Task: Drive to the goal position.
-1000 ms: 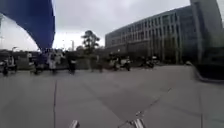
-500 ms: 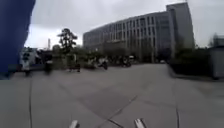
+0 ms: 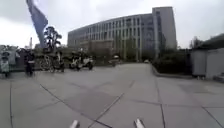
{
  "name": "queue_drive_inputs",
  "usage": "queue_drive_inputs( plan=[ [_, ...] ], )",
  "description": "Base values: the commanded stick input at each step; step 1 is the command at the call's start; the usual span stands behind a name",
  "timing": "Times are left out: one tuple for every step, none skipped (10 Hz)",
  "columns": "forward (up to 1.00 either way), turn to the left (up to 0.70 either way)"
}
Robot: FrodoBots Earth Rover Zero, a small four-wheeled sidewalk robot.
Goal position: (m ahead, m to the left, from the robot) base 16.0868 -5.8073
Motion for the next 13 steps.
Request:
queue_drive_inputs(
  plan=[
    [0.85, 0.00],
    [0.85, 0.00],
    [0.85, 0.00],
    [0.85, 0.00],
    [0.85, 0.00],
    [0.85, 0.00],
    [0.85, 0.00],
    [0.85, 0.00],
    [0.85, 0.00],
    [0.85, 0.00],
    [0.85, 0.00],
    [0.85, 0.00],
    [0.85, 0.00]
  ],
)
